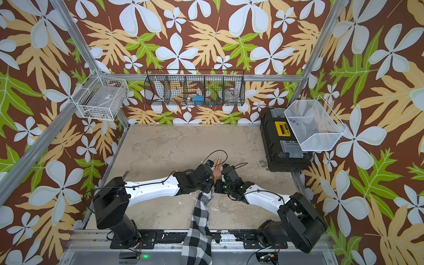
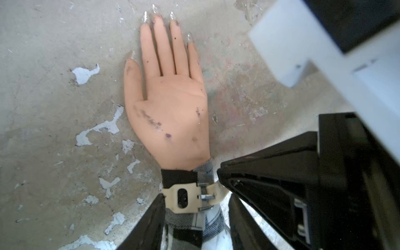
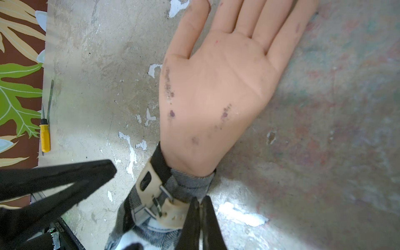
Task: Take off the watch
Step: Untie the watch from the hand.
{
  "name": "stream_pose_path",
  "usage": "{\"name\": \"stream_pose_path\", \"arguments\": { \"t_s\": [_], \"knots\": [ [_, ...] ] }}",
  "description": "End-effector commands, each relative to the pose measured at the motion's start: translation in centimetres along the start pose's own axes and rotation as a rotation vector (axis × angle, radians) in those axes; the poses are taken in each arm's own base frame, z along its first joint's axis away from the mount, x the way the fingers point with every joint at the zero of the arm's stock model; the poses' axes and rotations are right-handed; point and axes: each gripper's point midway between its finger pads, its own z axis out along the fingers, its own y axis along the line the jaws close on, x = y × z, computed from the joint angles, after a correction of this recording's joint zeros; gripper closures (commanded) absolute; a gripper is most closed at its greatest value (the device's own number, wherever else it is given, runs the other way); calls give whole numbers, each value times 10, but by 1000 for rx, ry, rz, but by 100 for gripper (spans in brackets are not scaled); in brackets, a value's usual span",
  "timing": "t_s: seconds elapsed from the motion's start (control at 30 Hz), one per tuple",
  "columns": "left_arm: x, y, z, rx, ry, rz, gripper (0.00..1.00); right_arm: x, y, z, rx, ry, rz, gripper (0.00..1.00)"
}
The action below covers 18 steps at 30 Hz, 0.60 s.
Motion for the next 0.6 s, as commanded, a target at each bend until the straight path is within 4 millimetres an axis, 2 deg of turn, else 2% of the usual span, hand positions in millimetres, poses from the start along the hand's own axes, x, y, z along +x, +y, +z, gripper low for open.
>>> {"name": "stream_pose_path", "arguments": {
  "t_s": [0.0,0.57],
  "knots": [
    [5,-5,4,9,16,6,50,-1,2,0,-7,-7,-5,100],
    [9,18,10,-135,19,4,51,1,0,-1,-7,-9,-5,100]
  ]
}}
